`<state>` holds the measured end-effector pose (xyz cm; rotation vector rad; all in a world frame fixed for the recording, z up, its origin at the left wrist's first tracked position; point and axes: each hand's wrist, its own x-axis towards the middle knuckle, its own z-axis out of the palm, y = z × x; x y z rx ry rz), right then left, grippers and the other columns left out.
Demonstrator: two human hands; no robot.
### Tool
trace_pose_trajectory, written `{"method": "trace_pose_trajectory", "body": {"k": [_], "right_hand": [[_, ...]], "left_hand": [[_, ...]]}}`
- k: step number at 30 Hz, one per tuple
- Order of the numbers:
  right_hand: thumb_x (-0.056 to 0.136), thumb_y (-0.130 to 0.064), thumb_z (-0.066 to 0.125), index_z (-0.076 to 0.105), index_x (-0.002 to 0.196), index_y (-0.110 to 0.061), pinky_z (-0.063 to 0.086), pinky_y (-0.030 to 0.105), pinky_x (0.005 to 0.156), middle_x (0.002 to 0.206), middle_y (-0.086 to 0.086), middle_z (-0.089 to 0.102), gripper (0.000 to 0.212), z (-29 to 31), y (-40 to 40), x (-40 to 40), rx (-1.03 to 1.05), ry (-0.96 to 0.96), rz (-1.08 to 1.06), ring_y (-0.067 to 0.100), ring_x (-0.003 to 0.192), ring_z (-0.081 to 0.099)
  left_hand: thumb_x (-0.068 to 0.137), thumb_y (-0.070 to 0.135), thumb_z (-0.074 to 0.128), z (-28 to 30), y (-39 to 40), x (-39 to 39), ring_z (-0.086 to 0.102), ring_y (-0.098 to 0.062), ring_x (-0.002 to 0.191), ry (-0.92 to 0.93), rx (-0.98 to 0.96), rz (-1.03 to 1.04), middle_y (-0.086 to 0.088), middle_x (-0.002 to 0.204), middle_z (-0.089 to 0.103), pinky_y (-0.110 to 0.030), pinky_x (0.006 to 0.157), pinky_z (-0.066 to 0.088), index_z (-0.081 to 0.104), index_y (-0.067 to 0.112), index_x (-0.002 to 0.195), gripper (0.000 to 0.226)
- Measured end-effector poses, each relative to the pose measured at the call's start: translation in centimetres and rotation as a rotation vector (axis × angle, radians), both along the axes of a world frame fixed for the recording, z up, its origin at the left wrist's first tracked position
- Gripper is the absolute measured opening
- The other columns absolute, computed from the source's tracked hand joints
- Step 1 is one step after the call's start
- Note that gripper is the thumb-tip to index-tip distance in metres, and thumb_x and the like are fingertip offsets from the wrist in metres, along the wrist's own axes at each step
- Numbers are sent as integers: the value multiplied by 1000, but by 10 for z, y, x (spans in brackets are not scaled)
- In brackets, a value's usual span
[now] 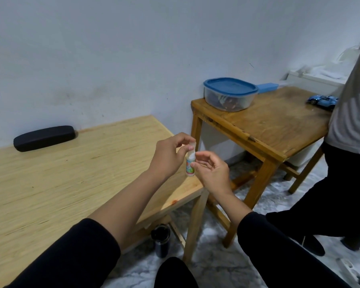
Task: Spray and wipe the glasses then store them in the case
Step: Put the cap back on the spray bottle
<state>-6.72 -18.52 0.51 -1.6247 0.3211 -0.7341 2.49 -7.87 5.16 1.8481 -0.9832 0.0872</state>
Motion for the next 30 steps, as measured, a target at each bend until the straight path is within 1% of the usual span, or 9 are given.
{"method": "trace_pose_trajectory", "body": {"k": [4,7,9,12,16,19,23,26,30], "right_hand": [[76,4,70,58,98,-17,54,16,80,97,2,66,33,2,-3,-1,-1,21,26,1,87,67],[77,4,70,53,108,-17,54,21,84,107,7,64,41,6,-7,-2,15,35,62,9,96,66],[78,4,69,51,114,-22,54,24,87,113,10,63,48,9,-9,-3,14,36,81,13,101,66],[79,5,68,52,115,-31,54,26,89,115,10,62,53,12,-8,-3,-46,15,105,14,103,65],[79,7,66,57,121,-16,53,22,89,119,11,62,49,14,-6,-2,-120,12,119,15,105,65],[79,6,67,58,122,-15,52,19,88,121,10,62,49,15,-6,-2,-170,26,108,7,104,64],[81,5,65,57,119,-25,51,16,88,121,2,60,49,16,-7,-1,-241,37,119,-3,101,62],[81,3,66,59,118,-26,51,16,87,117,2,63,48,16,-9,0,-262,58,119,-1,101,63],[79,5,67,57,116,-35,50,17,90,116,3,64,56,14,-11,1,-261,90,141,1,107,62]], "left_hand": [[87,18,62,-6,1,-1,63,-8,96,5,10,-17,2,106,70,-25,89,51,66,21,109,23],[86,16,63,-9,3,-4,61,-5,102,41,-16,-4,1,113,68,-13,88,45,57,25,122,37],[86,14,64,-14,5,-7,60,-5,103,80,-36,22,2,114,68,-10,87,43,54,26,125,42],[86,11,63,-25,6,-11,60,-1,100,150,-82,40,2,112,68,-8,85,46,56,27,122,40],[85,8,64,-35,8,-15,63,6,93,213,-147,34,7,102,70,-9,82,50,61,26,115,35],[85,6,63,-37,8,-17,61,13,88,257,-190,35,14,95,68,-3,74,46,64,26,113,34],[85,4,62,-39,7,-19,62,10,90,271,-211,26,14,96,68,-5,75,47,66,25,111,34],[84,3,63,-40,7,-18,64,7,92,266,-232,31,12,97,69,-7,77,48,67,25,110,34],[84,4,63,-42,6,-17,64,6,93,245,-231,41,12,100,69,-8,79,48,67,25,111,34]]}}
